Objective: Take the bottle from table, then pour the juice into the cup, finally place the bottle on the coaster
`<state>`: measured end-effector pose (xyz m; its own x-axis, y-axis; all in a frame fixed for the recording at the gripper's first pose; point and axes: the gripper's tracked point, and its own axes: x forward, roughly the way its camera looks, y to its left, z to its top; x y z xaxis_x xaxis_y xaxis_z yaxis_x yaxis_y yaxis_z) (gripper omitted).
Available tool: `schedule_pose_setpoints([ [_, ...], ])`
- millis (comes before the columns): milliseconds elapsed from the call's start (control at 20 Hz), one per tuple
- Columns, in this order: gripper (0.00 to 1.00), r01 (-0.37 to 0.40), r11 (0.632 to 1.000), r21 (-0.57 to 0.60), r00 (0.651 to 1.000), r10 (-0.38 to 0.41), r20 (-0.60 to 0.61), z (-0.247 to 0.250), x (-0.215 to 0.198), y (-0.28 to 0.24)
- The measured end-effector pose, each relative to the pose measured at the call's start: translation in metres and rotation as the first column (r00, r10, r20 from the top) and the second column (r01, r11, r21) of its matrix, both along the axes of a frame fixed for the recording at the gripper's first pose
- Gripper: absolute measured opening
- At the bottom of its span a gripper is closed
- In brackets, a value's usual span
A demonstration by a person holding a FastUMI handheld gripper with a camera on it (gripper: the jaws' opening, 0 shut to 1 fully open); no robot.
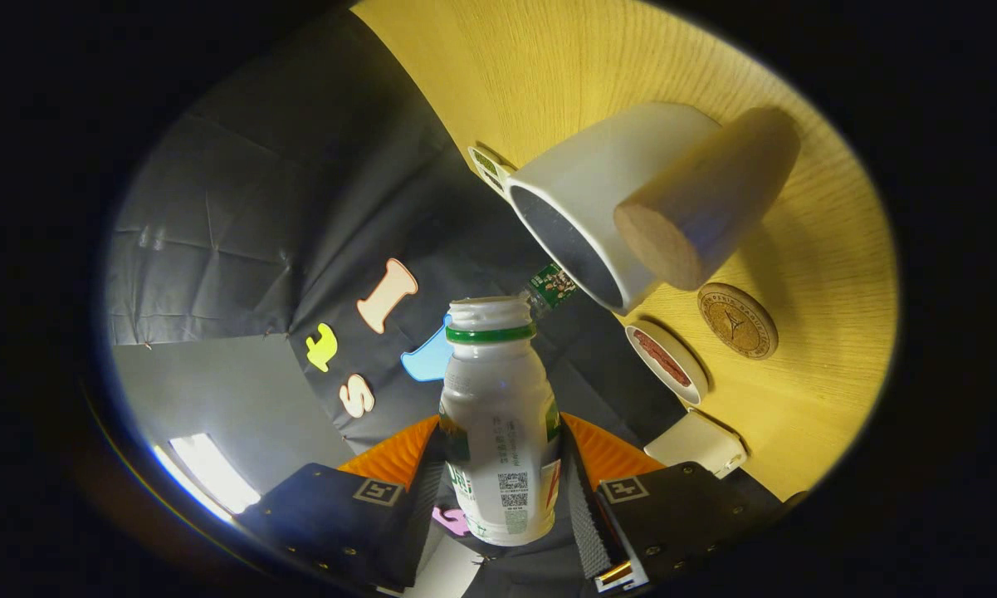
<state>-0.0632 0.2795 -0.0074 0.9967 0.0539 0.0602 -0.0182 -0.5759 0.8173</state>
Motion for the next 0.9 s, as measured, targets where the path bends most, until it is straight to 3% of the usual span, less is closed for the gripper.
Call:
schedule_pose_setpoints([
  [300, 0.71, -0.027, 0.991, -0.131, 1.000, 0.028, 0.005, -0.003, -0.002, 0.005],
  [400, 0.71, -0.056, 0.962, -0.268, 0.998, 0.051, -0.026, -0.011, -0.002, 0.013],
  [700, 0.71, -0.076, 0.813, -0.577, 0.997, 0.065, -0.041, -0.017, -0.006, 0.012],
  [800, 0.71, -0.098, 0.728, -0.678, 0.995, 0.073, -0.064, -0.025, -0.005, 0.015],
  [900, 0.71, -0.116, 0.617, -0.778, 0.993, 0.081, -0.084, -0.035, -0.005, 0.019],
])
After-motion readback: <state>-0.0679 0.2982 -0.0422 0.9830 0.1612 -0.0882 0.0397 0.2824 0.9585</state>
